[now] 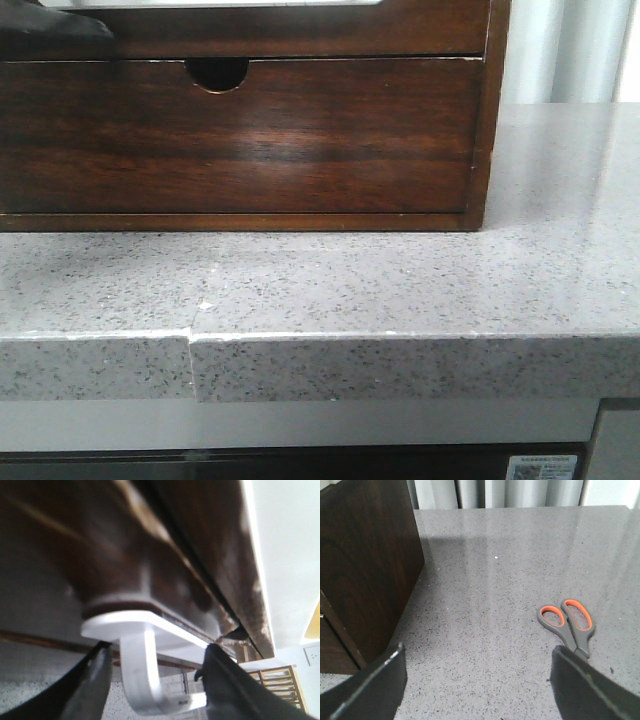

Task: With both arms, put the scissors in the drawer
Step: 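Pull the drawer open toward the robot with the left gripper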

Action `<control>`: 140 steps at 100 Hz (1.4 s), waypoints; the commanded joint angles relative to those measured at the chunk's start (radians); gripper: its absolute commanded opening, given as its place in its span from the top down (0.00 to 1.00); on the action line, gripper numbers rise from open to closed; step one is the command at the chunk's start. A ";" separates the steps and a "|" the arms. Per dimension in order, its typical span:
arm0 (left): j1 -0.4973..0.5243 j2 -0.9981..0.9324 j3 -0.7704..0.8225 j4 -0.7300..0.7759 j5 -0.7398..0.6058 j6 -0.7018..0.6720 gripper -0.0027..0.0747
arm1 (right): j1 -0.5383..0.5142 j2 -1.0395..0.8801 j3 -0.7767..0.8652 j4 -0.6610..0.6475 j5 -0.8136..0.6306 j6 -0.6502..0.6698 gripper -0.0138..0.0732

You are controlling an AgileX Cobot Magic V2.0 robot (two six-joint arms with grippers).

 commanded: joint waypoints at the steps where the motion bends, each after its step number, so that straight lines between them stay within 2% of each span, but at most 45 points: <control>1: 0.014 -0.017 -0.034 -0.085 0.063 0.004 0.58 | -0.006 0.011 -0.036 0.007 -0.070 -0.004 0.23; 29: 0.014 -0.017 -0.034 -0.085 0.074 0.004 0.71 | -0.006 0.011 -0.036 0.007 -0.070 -0.004 0.23; 65: 0.014 -0.035 -0.023 -0.018 0.171 0.010 0.78 | -0.006 0.011 -0.036 0.007 -0.070 -0.004 0.23; 75: 0.014 -0.090 0.005 -0.016 0.159 0.048 0.79 | -0.006 0.011 -0.036 0.007 -0.070 -0.004 0.23; 118: 0.050 -0.428 0.243 0.003 0.155 0.045 0.79 | -0.006 0.011 -0.036 0.007 -0.068 -0.004 0.23; 140: 0.050 -0.529 0.319 0.001 0.157 0.044 0.79 | -0.006 0.011 -0.036 0.007 -0.068 -0.004 0.23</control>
